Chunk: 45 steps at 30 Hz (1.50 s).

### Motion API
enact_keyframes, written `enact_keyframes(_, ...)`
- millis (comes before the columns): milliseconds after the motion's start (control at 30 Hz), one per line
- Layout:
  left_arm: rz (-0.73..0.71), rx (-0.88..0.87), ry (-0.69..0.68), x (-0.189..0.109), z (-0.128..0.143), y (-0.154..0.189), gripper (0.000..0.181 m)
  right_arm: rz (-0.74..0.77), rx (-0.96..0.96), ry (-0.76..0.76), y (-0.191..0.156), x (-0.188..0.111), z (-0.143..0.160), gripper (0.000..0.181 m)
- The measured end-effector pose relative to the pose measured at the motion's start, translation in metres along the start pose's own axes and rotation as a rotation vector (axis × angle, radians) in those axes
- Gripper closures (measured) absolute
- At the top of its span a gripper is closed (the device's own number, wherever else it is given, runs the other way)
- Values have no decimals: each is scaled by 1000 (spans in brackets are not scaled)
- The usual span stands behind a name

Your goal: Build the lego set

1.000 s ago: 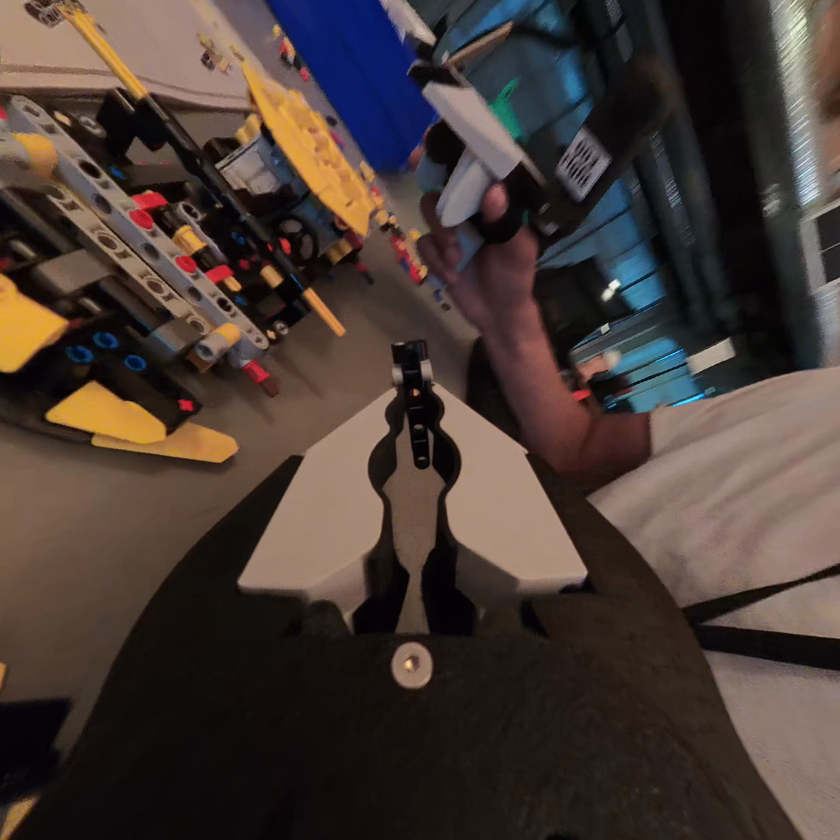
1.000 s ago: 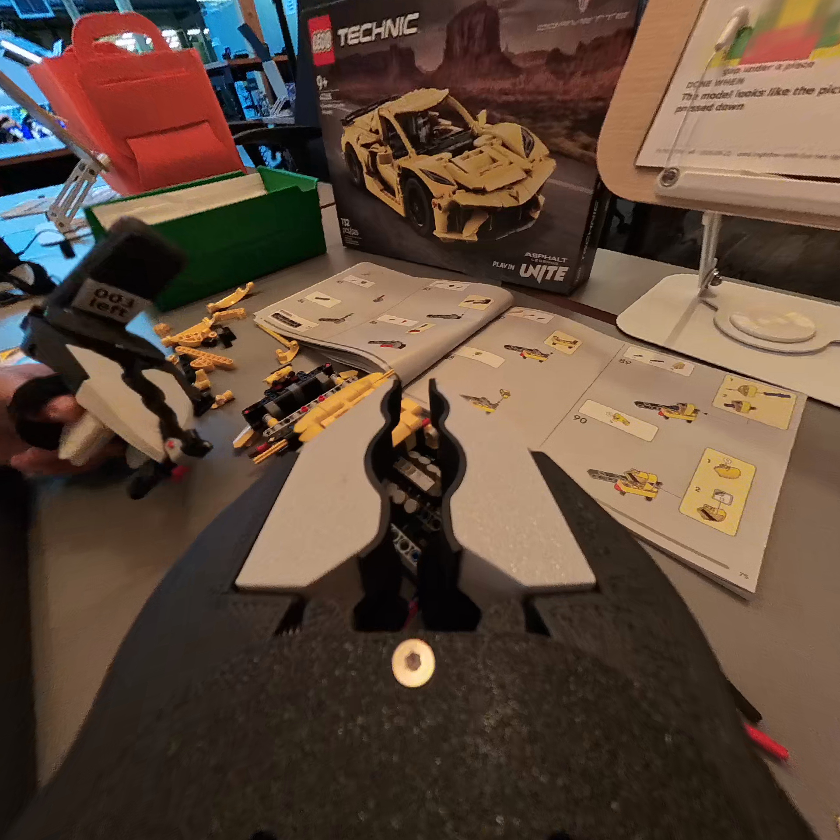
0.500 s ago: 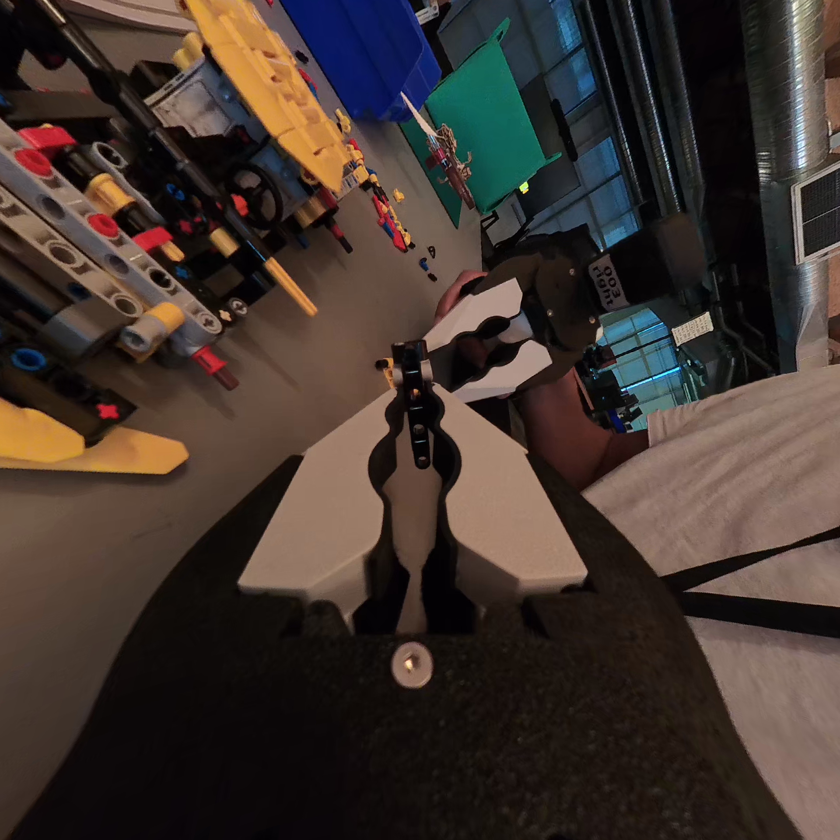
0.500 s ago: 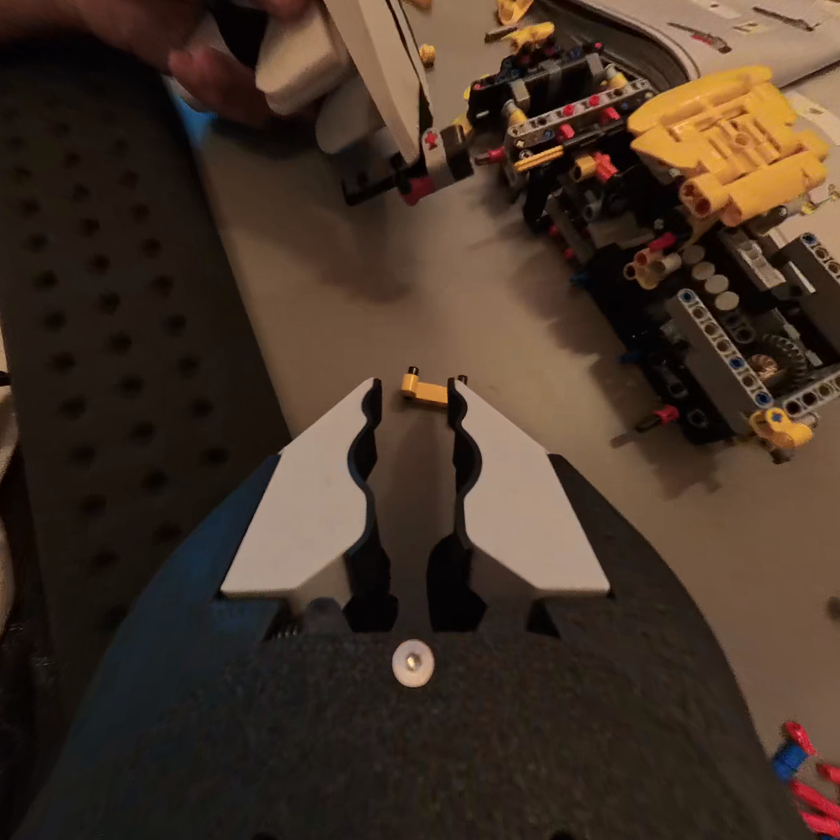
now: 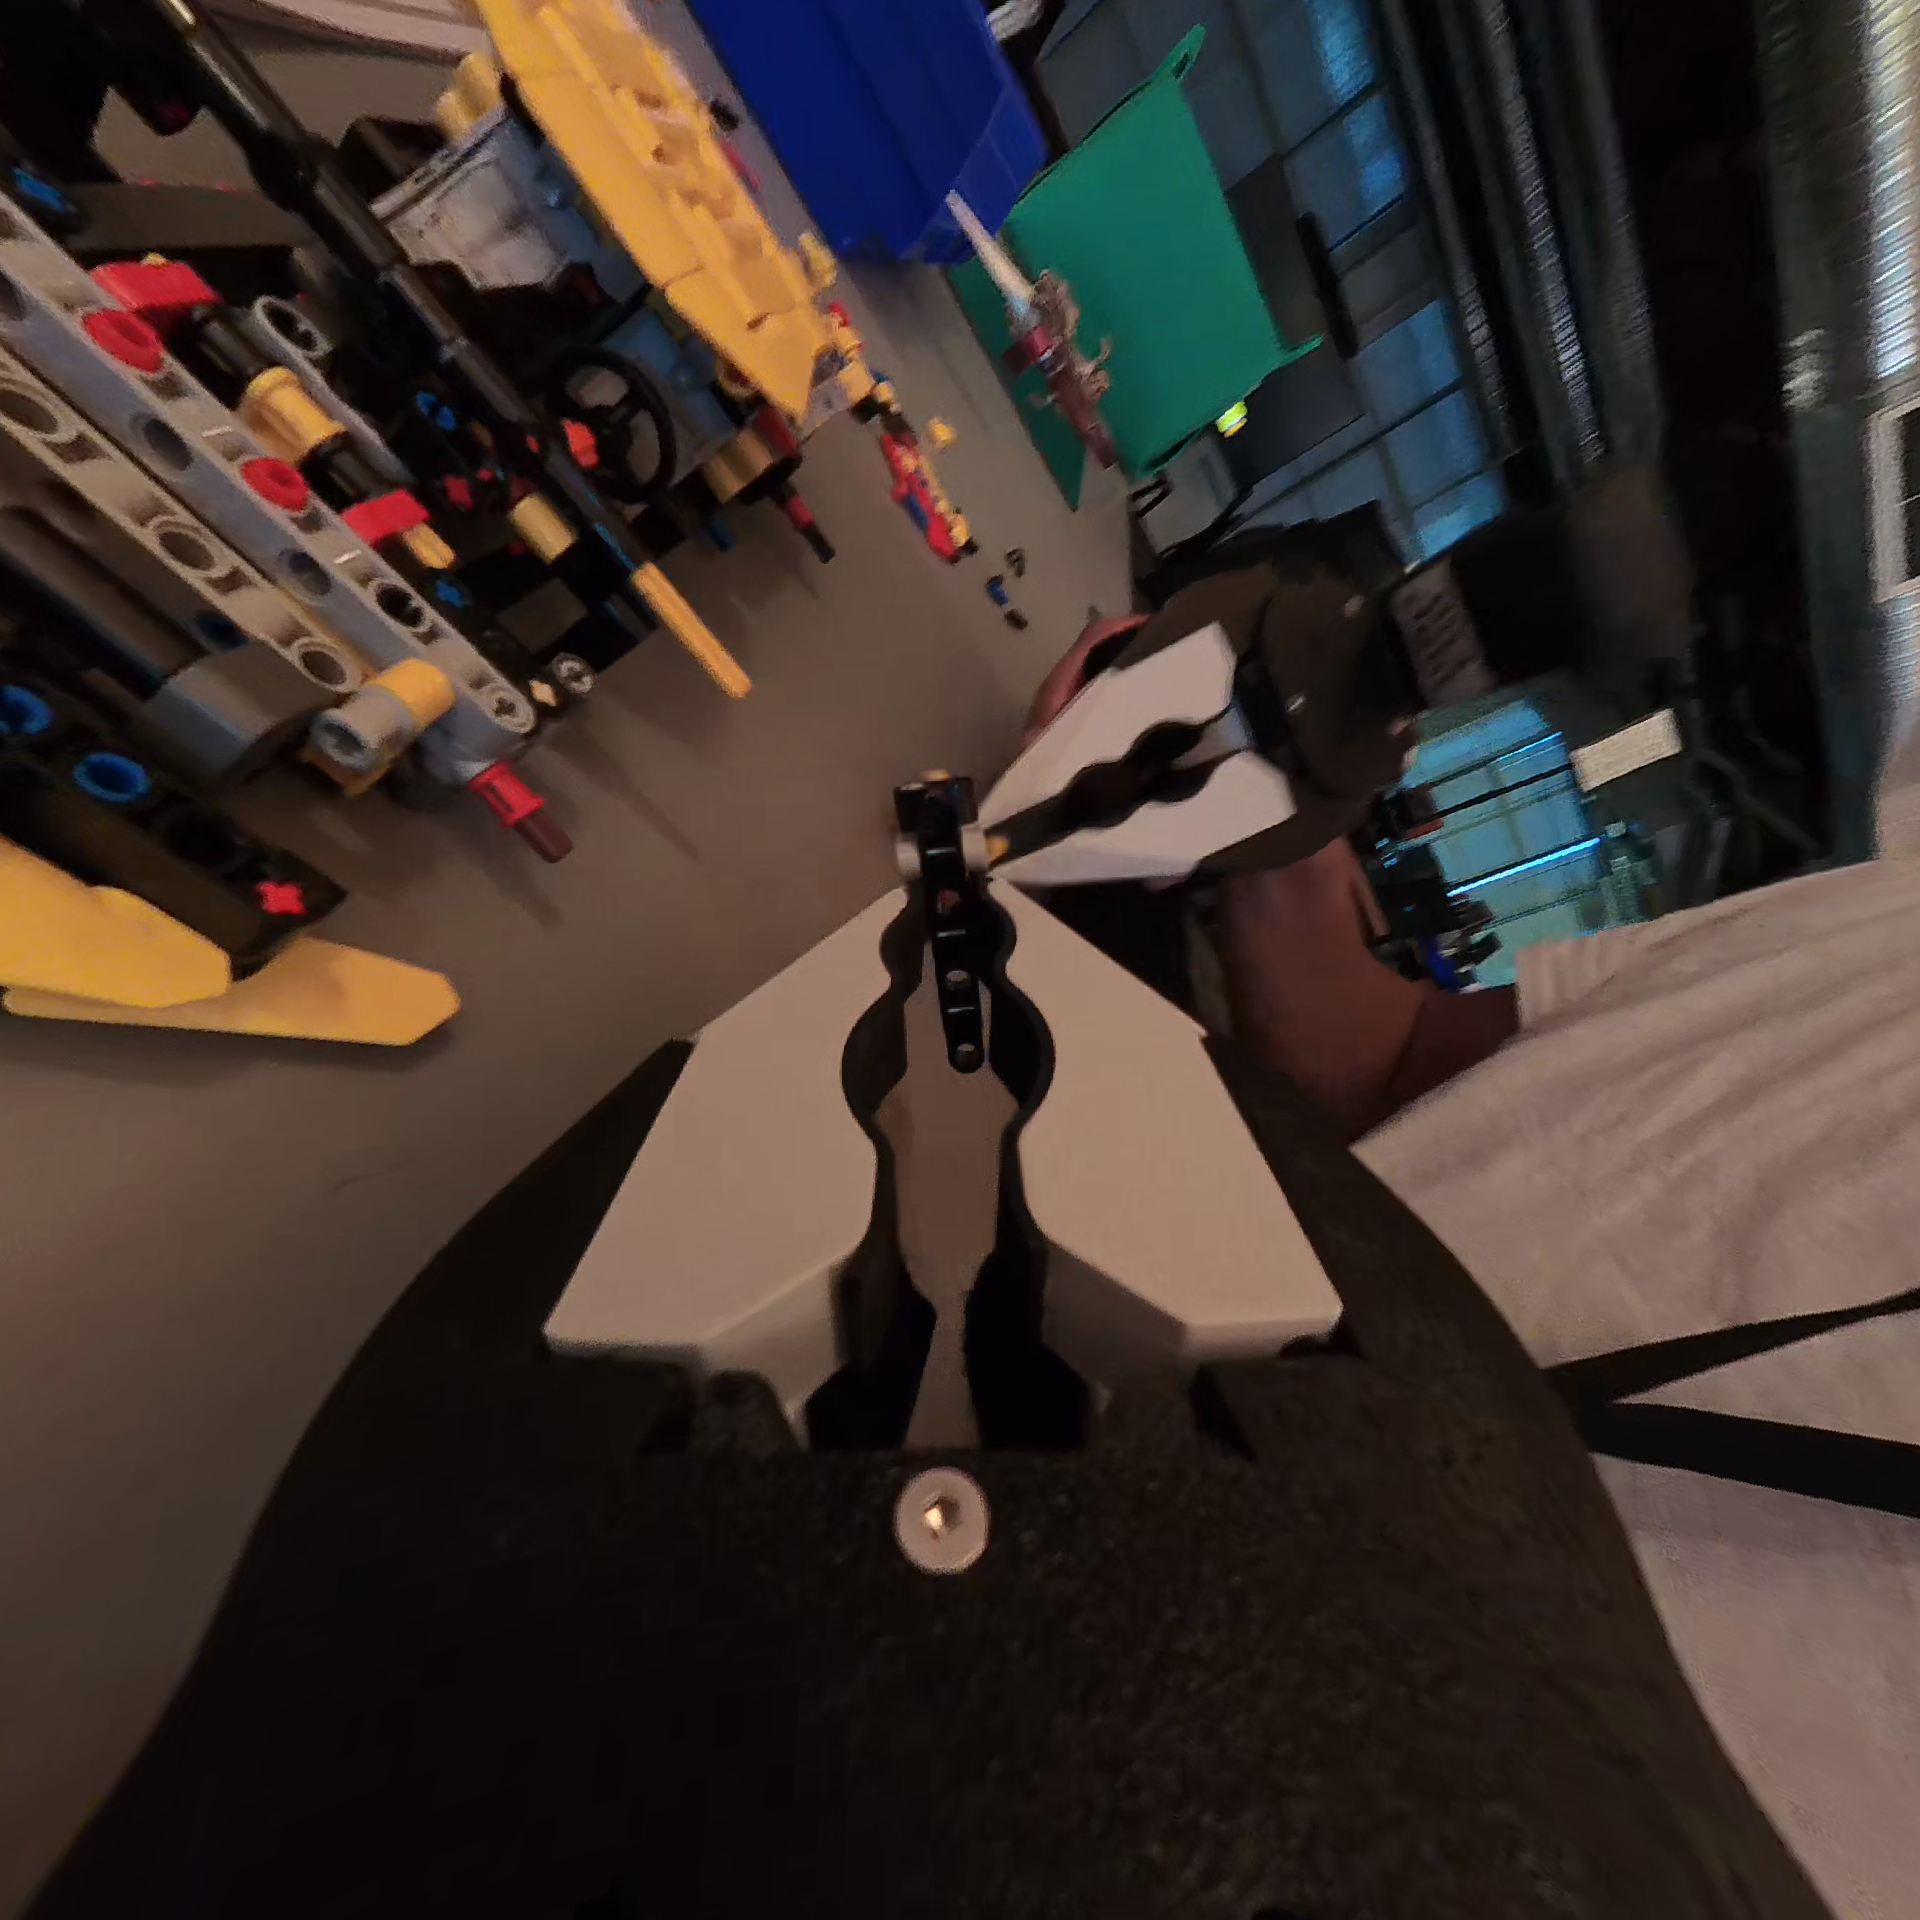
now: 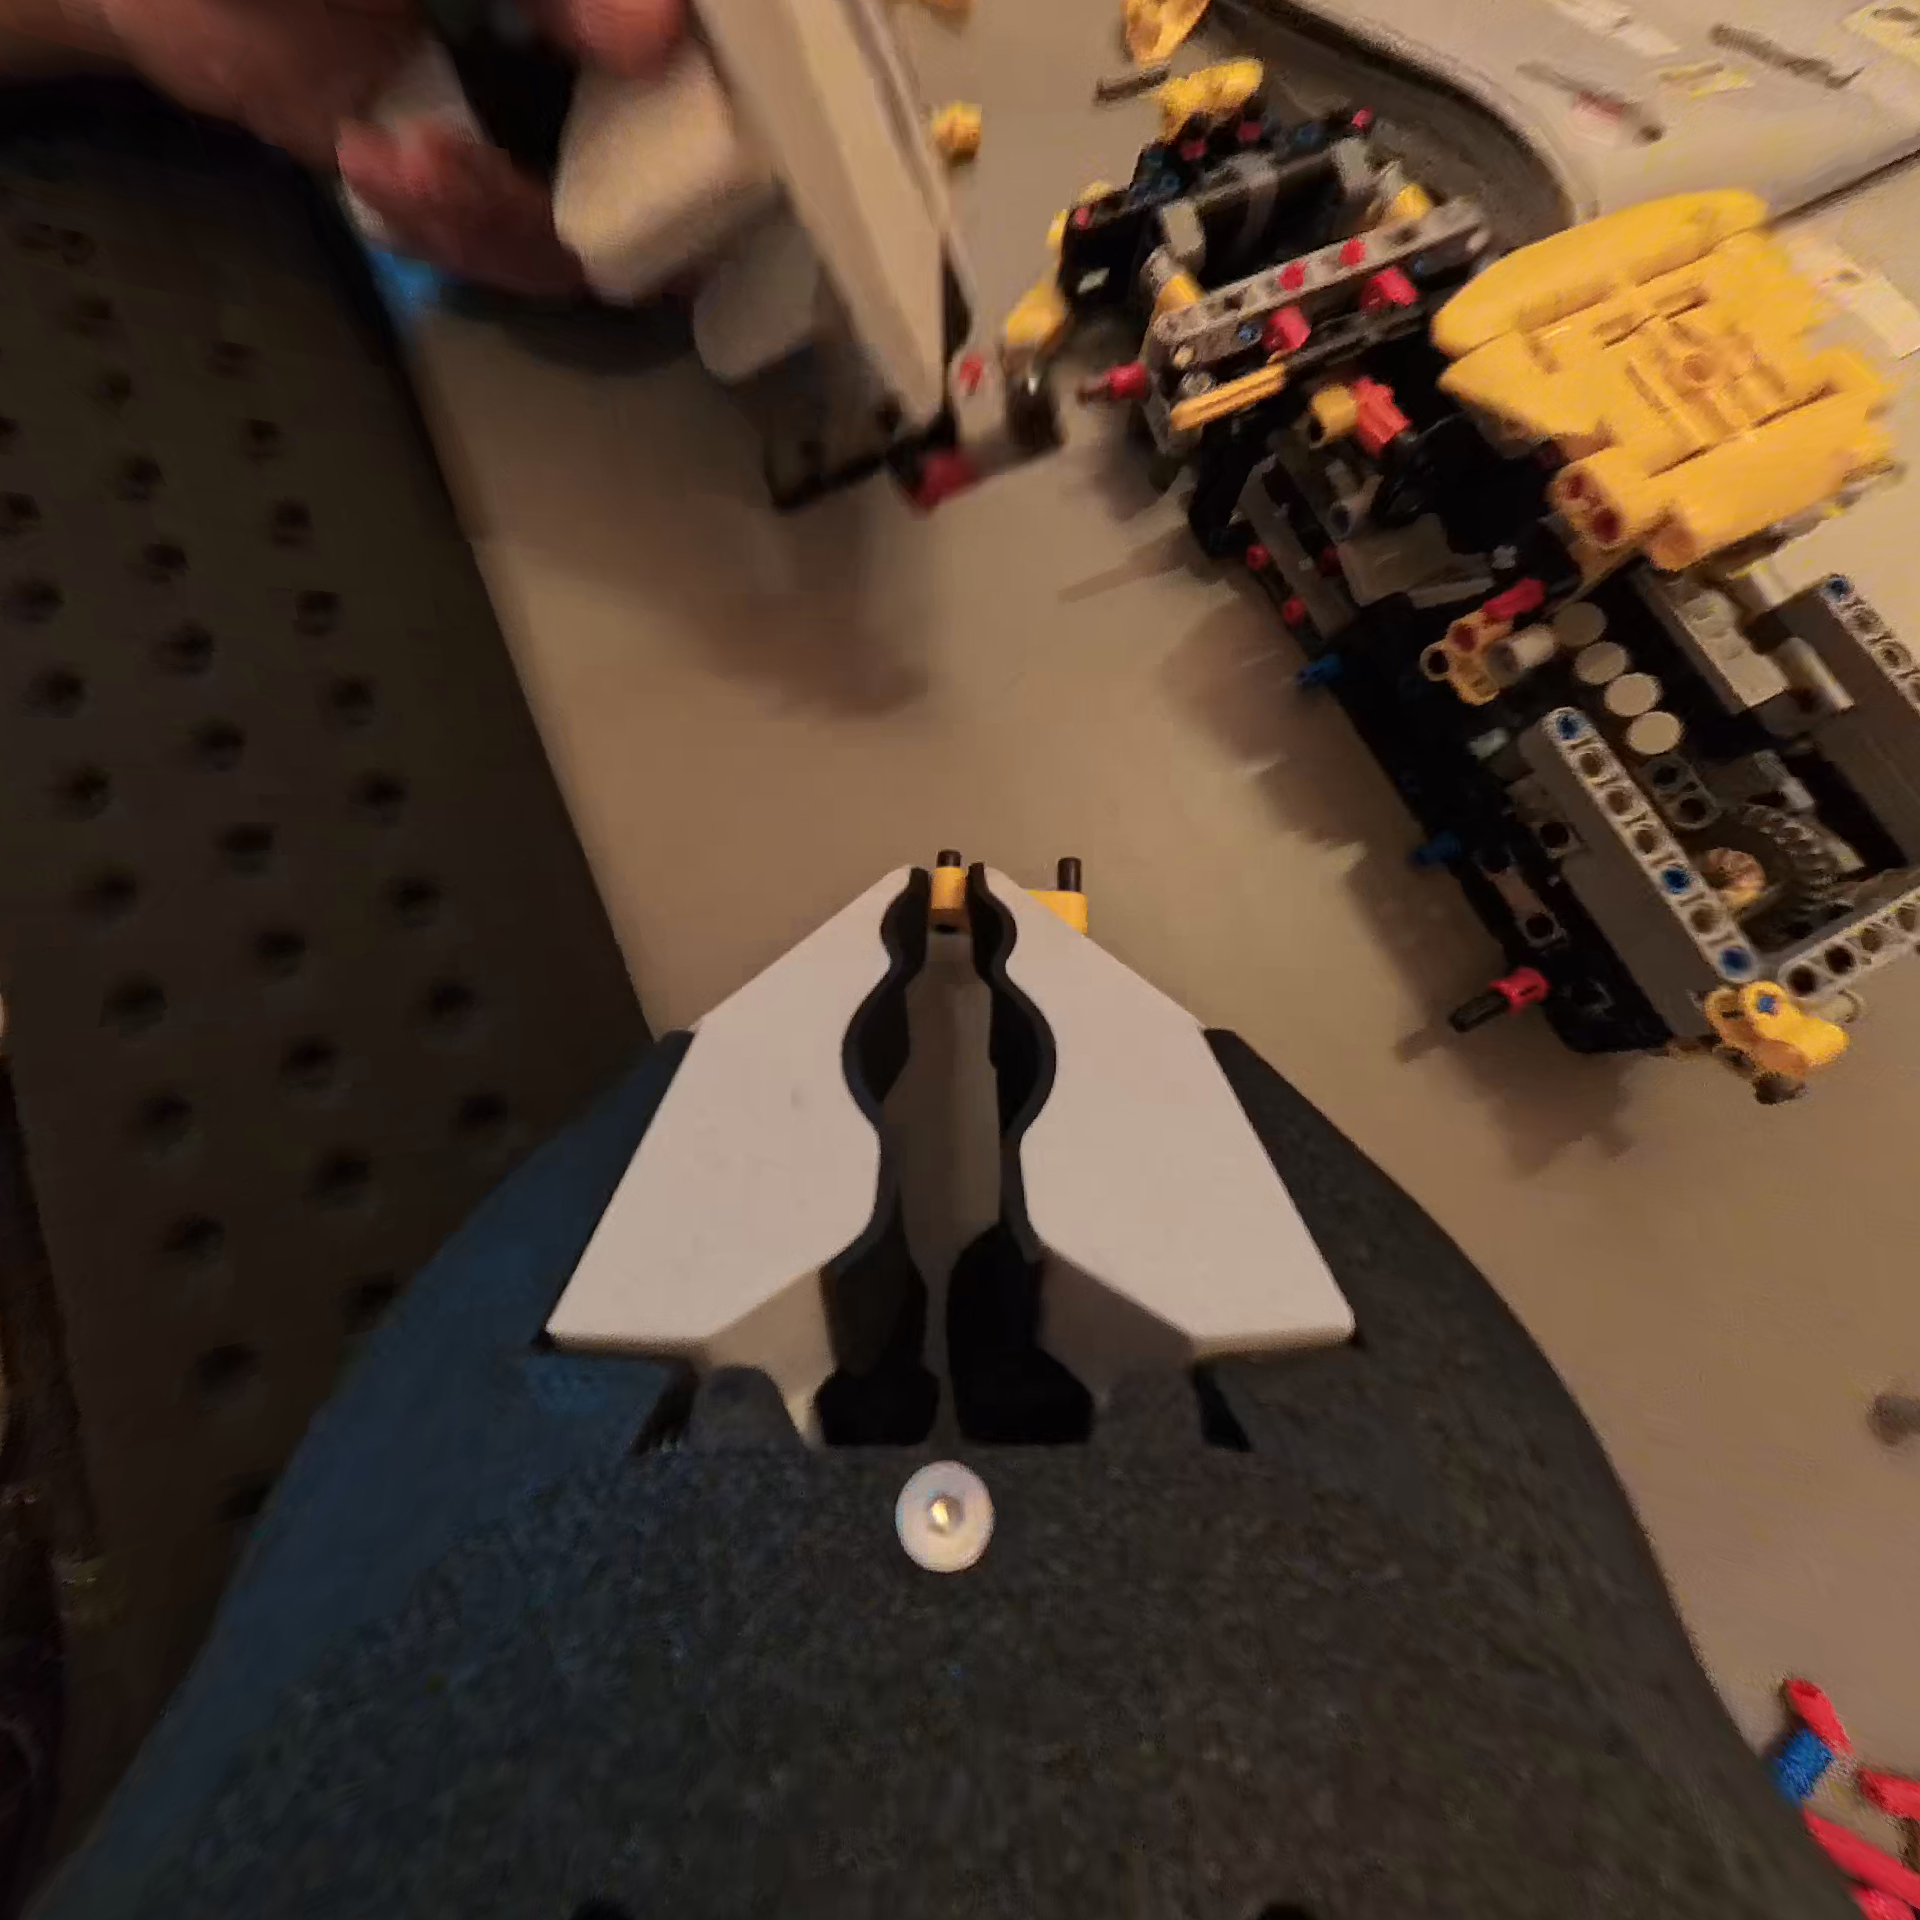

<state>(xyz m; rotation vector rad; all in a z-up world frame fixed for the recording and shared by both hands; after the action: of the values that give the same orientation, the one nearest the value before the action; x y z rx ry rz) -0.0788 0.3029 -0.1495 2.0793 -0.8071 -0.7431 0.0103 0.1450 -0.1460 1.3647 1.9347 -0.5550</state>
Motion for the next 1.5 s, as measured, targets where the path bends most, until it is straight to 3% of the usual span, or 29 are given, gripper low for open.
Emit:
enact_keyframes(200,-87,45,-140,14,10,-3,174,-69,282,354,29,-29,-16,175)
enact_keyframes(400,-149,90,-209,22,15,-3,174,-632,761,740,41,-36,-33,175)
enact_keyframes(633,-173,120,-223,24,17,-2,173,-791,844,781,45,-22,-48,175)
enact_keyframes(767,-151,147,-207,24,16,2,163,-889,921,812,46,-18,-47,176)
enact_keyframes(900,-222,259,-175,22,13,5,155,-876,935,785,44,-16,-44,176)
enact_keyframes(1033,-384,589,-32,11,-4,28,153,-612,834,521,39,-1,-36,175)
enact_keyframes(1133,-472,836,-49,16,2,45,153,-489,722,357,33,0,-39,175)
enact_keyframes(1300,-717,1156,-127,30,14,50,153,-517,609,226,19,-4,-53,175)
enact_keyframes(1367,-765,1245,-137,34,19,52,155,-445,568,180,20,-4,-54,175)
enact_keyframes(1500,-864,1401,-125,38,23,58,162,-456,536,122,16,-3,-57,175)
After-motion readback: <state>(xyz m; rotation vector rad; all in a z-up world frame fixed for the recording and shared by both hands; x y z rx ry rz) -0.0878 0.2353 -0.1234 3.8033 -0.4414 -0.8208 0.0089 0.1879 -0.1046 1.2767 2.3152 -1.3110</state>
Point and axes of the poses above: each gripper's, where its closed fingertips meet, x out along the fingers, z out of its underside, y = z × x across the jaws, the point moved 7 cm from there along -x, back along the fingers, and after that the axes turned 5 degrees about -y, right-handed, at the moved point
